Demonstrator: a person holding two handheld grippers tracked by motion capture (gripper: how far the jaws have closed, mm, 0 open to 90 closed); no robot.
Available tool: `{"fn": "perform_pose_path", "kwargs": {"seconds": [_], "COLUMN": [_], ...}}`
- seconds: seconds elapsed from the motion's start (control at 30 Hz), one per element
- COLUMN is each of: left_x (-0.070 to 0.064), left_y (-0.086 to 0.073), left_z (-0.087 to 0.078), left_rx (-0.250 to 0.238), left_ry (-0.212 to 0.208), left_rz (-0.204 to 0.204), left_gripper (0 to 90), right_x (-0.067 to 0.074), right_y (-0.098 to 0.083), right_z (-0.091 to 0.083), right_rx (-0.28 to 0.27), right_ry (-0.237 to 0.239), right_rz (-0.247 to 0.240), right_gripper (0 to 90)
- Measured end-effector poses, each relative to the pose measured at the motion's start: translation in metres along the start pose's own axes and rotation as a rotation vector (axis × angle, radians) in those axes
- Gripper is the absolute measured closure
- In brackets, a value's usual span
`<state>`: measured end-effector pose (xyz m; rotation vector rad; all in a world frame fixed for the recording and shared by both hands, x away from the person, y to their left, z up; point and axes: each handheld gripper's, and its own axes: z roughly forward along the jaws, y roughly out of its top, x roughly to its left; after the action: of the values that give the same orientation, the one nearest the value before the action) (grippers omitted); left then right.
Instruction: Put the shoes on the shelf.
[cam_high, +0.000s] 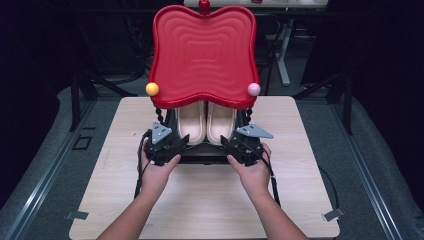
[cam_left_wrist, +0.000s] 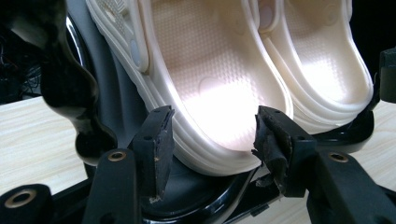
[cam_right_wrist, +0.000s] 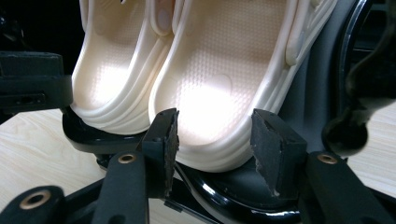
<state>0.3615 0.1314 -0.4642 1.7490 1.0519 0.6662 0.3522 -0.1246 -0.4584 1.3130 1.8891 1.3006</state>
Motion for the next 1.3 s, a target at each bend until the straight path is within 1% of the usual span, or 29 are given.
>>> {"fn": "perform_pose_path", "kwargs": {"seconds": [0.07, 0.13, 0.17, 0.2, 0.27, 0.3, 0.4, 0.5, 0.7, 0.73, 0.77, 0.87, 0.93, 1.07, 1.1, 1.13, 1.17, 1.2, 1.23, 1.27, 1.3], "left_x": [0.001, 0.001, 0.001, 0.001, 0.002, 0.002, 0.002, 0.0, -0.001, -0.001, -0.001, 0.0, 0.0, 0.0, 0.001, 0.001, 0.002, 0.001, 0.002, 0.002, 0.002], "left_y": [-0.001, -0.002, -0.002, -0.002, -0.002, -0.002, -0.003, -0.003, -0.001, -0.001, -0.001, 0.0, 0.0, 0.0, 0.0, 0.001, 0.002, 0.002, 0.002, 0.002, 0.002], "left_z": [0.002, 0.005, 0.005, 0.006, 0.007, 0.008, 0.011, 0.013, 0.014, 0.014, 0.014, 0.015, 0.016, 0.018, 0.018, 0.018, 0.017, 0.017, 0.017, 0.017, 0.016], "left_rx": [0.011, 0.025, 0.024, 0.021, 0.027, 0.023, 0.022, 0.024, 0.031, 0.036, 0.031, 0.026, 0.022, 0.019, 0.018, 0.021, 0.03, 0.032, 0.034, 0.027, 0.021], "left_ry": [0.0, -0.002, -0.005, -0.003, -0.002, 0.001, -0.001, 0.01, 0.038, 0.038, 0.043, 0.041, 0.041, 0.045, 0.044, 0.041, 0.037, 0.039, 0.039, 0.04, 0.04], "left_rz": [-0.003, -0.017, -0.017, -0.028, -0.036, -0.043, -0.049, -0.041, -0.023, -0.023, -0.028, -0.021, -0.019, 0.014, 0.01, 0.007, 0.013, 0.023, 0.025, 0.024, 0.034], "left_gripper": [46.8, 46.5, 46.1, 46.0, 46.0, 46.0, 47.3, 48.9, 54.9, 55.1, 55.9, 57.4, 57.7, 57.9, 57.9, 58.0, 58.0, 58.0, 57.9, 57.9, 57.8], "right_x": [0.001, 0.001, 0.001, 0.001, 0.0, 0.0, -0.003, -0.005, -0.004, -0.005, -0.005, -0.006, -0.006, -0.004, -0.003, -0.003, -0.003, -0.004, -0.005, -0.005, -0.005], "right_y": [0.0, 0.0, -0.001, -0.001, -0.002, -0.002, -0.002, -0.003, -0.003, -0.003, -0.003, -0.002, -0.002, -0.002, -0.001, -0.001, 0.0, 0.0, 0.0, 0.0, 0.0], "right_z": [0.002, 0.004, 0.006, 0.008, 0.01, 0.011, 0.013, 0.015, 0.016, 0.016, 0.016, 0.018, 0.02, 0.022, 0.022, 0.022, 0.023, 0.022, 0.022, 0.022, 0.022], "right_rx": [-0.003, 0.001, 0.003, 0.005, 0.02, 0.009, 0.006, 0.004, -0.003, -0.001, 0.0, -0.002, -0.006, -0.01, -0.01, -0.006, -0.008, -0.006, -0.004, -0.002, -0.004], "right_ry": [-0.002, -0.01, -0.011, -0.012, -0.017, -0.017, -0.026, -0.031, -0.039, -0.04, -0.042, -0.05, -0.056, -0.063, -0.068, -0.069, -0.069, -0.066, -0.065, -0.063, -0.062], "right_rz": [0.003, 0.0, 0.001, -0.001, -0.001, 0.008, 0.018, 0.034, 0.02, 0.017, 0.02, 0.014, 0.021, 0.017, 0.016, 0.018, 0.024, 0.025, 0.023, 0.022, 0.018], "right_gripper": [50.6, 50.4, 50.2, 50.2, 49.2, 49.4, 49.9, 51.6, 54.4, 55.1, 56.2, 56.4, 57.6, 58.2, 58.1, 58.0, 57.9, 58.0, 57.9, 57.6, 57.3]}}
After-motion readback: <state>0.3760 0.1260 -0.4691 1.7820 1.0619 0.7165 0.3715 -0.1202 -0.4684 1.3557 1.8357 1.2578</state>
